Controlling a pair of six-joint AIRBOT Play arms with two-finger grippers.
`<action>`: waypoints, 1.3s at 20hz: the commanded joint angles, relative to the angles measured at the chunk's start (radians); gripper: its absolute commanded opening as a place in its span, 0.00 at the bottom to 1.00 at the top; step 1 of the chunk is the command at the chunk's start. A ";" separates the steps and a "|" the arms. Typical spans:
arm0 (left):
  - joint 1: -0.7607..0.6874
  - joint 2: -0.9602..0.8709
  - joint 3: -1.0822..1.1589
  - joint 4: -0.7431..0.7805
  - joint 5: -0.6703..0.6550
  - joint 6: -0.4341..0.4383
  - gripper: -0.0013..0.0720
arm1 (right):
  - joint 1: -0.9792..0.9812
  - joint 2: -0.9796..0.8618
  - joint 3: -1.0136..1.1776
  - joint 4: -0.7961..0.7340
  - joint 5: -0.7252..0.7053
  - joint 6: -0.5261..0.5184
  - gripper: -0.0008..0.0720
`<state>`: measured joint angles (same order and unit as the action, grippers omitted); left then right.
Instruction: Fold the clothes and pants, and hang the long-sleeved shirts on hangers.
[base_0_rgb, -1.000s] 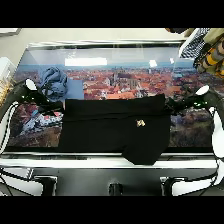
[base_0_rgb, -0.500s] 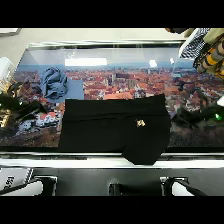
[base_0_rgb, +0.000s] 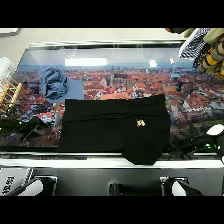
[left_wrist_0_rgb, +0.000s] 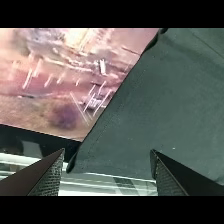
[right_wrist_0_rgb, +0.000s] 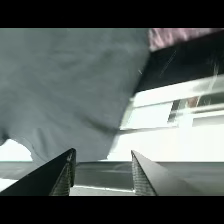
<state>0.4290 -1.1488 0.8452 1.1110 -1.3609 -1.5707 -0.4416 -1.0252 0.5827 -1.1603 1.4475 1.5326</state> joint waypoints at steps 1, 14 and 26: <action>0.006 0.009 -0.030 -0.013 0.009 0.000 0.85 | -0.002 0.008 -0.085 0.008 -0.008 0.027 0.58; 0.006 0.009 -0.039 -0.012 0.007 0.002 0.85 | -0.002 -0.144 -0.185 0.203 -0.130 -0.034 0.25; 0.006 0.008 -0.335 -0.079 0.109 0.072 0.84 | -0.002 -0.144 -0.185 0.210 -0.153 -0.079 0.05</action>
<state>0.4339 -1.1397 0.5556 1.0691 -1.2812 -1.5253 -0.4427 -1.1687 0.3981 -0.9520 1.3018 1.4582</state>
